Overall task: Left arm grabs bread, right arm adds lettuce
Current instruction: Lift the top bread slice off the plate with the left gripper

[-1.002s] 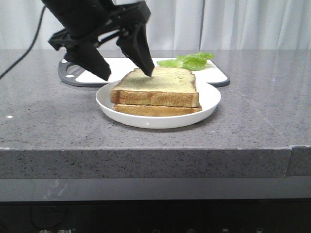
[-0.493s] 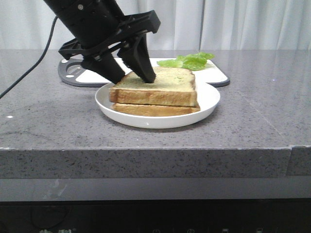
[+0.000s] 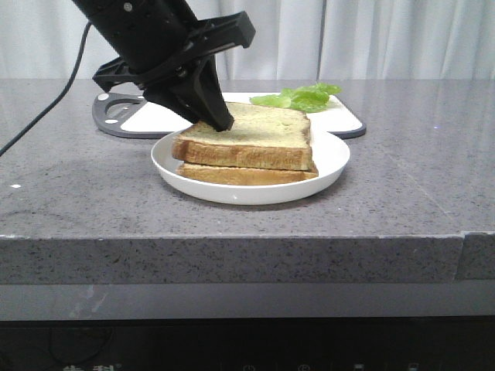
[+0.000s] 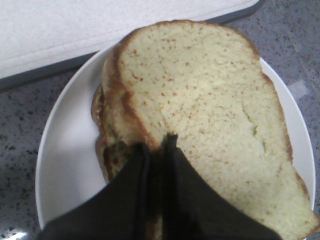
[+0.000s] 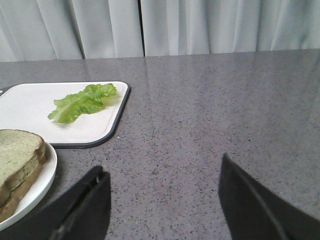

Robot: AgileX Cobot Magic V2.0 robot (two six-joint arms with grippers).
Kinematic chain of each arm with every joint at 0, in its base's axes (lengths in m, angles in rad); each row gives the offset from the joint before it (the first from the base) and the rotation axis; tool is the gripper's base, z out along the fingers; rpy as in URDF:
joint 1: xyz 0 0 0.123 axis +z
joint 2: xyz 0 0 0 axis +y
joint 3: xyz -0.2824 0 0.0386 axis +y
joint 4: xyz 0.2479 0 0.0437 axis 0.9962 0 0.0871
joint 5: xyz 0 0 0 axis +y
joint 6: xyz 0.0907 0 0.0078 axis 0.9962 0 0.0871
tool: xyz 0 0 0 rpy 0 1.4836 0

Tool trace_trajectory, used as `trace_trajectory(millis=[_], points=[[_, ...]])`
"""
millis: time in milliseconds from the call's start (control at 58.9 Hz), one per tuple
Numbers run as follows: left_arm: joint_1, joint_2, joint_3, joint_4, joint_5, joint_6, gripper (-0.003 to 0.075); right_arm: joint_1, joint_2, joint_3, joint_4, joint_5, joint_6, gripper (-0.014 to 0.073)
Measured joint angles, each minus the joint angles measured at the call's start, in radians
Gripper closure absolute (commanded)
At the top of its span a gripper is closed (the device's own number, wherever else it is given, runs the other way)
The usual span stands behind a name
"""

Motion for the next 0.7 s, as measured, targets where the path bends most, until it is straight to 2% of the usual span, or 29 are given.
trace_trajectory(millis=[696], points=[[0.000, -0.198, 0.003, 0.011, -0.007, 0.000, 0.0741, 0.000, 0.000, 0.000, 0.000, 0.000, 0.000, 0.0106]])
